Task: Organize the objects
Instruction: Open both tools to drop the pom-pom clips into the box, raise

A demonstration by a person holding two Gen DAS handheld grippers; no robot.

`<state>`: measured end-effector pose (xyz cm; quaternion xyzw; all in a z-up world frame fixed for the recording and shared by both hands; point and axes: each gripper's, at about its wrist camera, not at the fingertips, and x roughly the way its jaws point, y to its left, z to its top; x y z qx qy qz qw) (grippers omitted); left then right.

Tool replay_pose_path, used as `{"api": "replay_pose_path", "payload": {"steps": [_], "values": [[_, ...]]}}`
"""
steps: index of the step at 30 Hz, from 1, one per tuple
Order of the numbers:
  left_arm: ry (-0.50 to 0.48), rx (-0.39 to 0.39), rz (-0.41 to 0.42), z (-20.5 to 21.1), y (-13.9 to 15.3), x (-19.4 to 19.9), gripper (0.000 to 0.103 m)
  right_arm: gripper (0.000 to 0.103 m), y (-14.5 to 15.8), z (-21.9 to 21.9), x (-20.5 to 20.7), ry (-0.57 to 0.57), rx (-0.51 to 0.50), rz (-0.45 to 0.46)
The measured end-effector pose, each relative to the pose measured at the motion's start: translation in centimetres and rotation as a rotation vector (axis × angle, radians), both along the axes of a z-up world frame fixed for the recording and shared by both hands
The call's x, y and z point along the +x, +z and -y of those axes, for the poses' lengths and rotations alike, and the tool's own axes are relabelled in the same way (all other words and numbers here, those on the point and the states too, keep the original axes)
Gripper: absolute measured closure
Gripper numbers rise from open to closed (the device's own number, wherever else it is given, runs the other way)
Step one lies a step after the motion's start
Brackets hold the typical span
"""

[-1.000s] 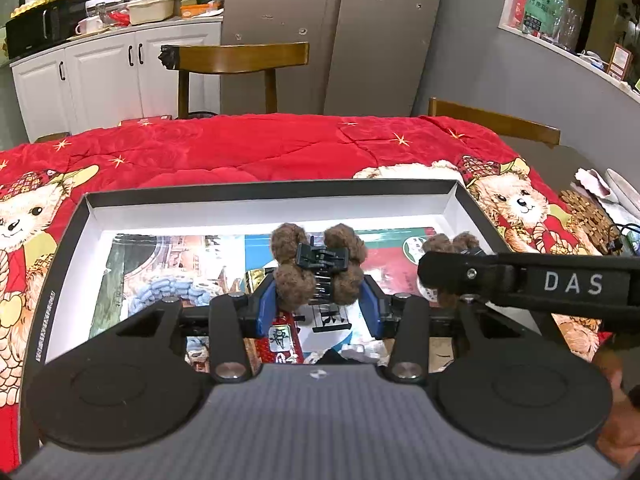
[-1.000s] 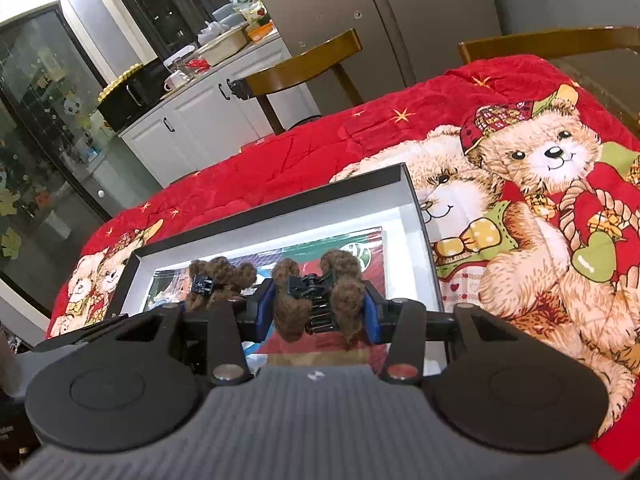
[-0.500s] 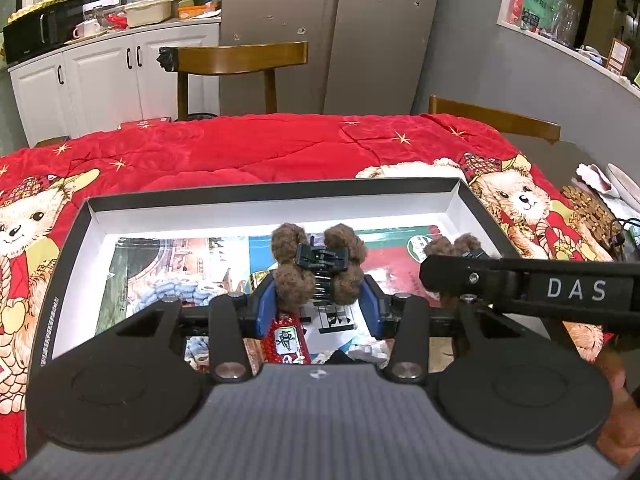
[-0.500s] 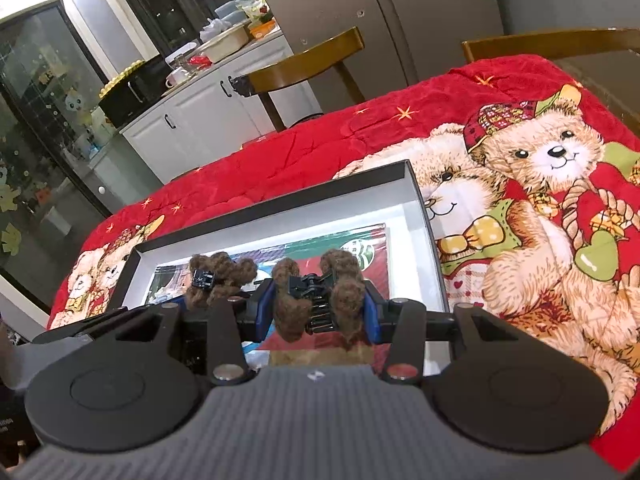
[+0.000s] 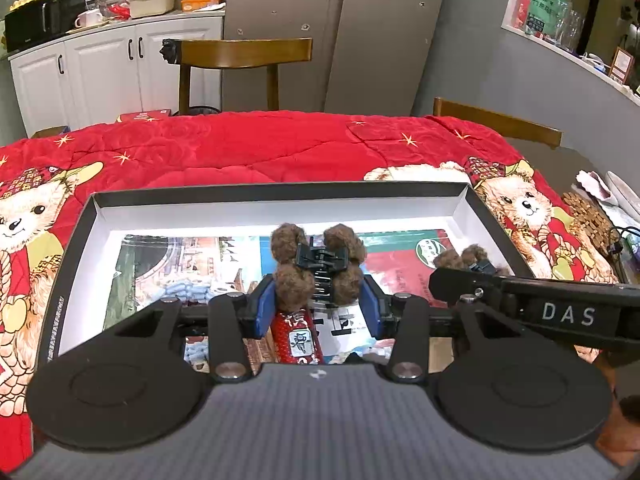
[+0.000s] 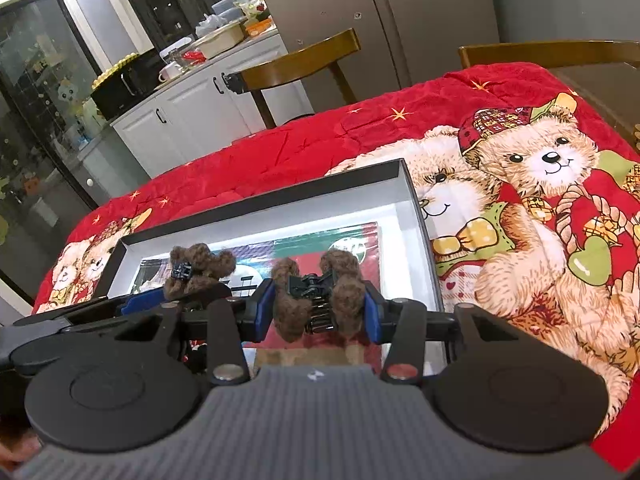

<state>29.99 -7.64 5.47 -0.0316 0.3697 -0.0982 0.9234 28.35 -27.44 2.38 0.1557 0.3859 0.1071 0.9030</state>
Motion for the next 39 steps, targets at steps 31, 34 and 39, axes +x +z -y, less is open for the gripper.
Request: {"api": "replay_pose_path", "payload": {"steps": [31,34,39], "values": [[0.019,-0.07,0.26,-3.4,10.0,-6.3,0.038,0.021,9.7,-0.3,-7.3,0.042,0.135,0.269],[0.019,-0.066,0.342,-4.1,12.1,-10.0,0.036,0.02,11.8,-0.5,-9.9,0.052,0.16,0.332],[0.032,-0.004,0.419,-5.8,14.8,-15.6,0.036,0.019,14.2,-1.4,-13.8,0.062,0.186,0.433]]}}
